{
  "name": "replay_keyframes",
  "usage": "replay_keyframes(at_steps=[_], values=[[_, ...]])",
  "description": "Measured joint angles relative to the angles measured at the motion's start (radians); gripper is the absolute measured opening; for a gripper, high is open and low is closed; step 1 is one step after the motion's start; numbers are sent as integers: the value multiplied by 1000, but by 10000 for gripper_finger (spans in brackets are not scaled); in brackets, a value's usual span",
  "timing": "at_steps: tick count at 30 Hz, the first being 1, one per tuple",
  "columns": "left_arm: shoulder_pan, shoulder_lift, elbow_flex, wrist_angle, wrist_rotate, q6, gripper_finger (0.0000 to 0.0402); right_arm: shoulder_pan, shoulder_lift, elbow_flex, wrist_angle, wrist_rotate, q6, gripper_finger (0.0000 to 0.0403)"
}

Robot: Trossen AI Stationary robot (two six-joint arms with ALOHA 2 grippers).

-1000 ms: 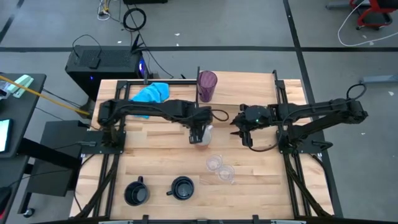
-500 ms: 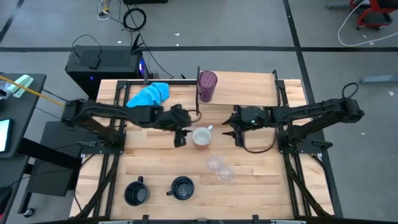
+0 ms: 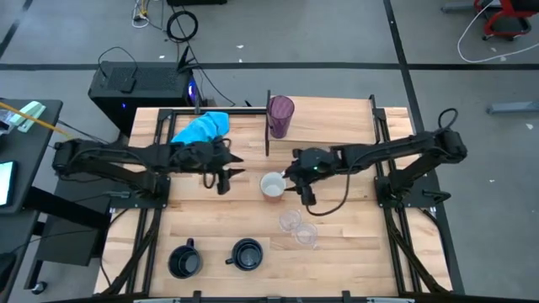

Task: Stack small to large cups/mugs on shelf
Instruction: Put the brown mug on the shelf

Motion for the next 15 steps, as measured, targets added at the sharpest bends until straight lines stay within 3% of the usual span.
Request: replay_keyframes(at_steps=[15], values=[[4,-211,-213,140,-21,-59,141,54,215,241,-146,0,-37,205]])
